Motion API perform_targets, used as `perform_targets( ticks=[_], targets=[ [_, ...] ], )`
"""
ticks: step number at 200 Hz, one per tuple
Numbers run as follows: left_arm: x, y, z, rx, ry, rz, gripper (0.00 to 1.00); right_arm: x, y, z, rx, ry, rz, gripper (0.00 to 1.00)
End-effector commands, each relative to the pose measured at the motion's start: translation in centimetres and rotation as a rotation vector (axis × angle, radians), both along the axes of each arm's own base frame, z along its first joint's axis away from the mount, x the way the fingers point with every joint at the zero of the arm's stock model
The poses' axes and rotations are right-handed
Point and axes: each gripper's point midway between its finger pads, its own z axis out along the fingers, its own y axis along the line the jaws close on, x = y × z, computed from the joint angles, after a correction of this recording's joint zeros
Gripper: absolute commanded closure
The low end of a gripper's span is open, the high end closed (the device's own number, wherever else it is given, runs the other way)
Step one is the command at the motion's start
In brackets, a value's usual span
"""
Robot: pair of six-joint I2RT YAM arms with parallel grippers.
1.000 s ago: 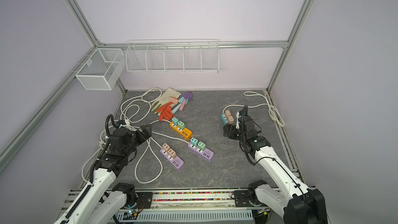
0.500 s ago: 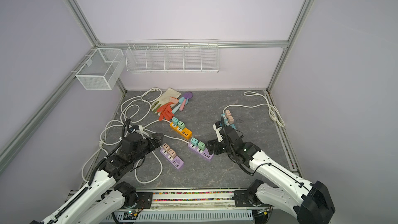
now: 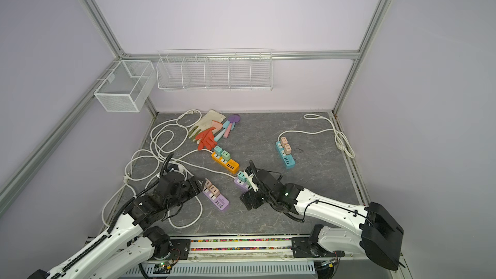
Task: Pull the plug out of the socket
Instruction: 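Move the left gripper to the nearer purple strip while the right gripper follows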
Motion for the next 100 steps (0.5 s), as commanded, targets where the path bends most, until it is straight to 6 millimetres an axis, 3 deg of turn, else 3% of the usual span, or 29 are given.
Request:
perform_targets(
  ticks=[1,64,100],
  targets=[
    [-1.5,0.6,-1.9,0.018,0.080,0.003,0.41,0.0,1.2,0.2,-0.011,-0.047,0.019,0.12],
    [-2.1,-1.5,-5.0,-0.007,0.133,-0.108,0.49,-1.2,4.5,-0.7,-0.067,-0.055,0.104,0.11],
    [-1.9,-1.9,-6.9,-0.016,0.154,-0.105,0.56,-1.3,5.0,-1.5,-0.088,-0.037,0.097,0.11]
  ],
)
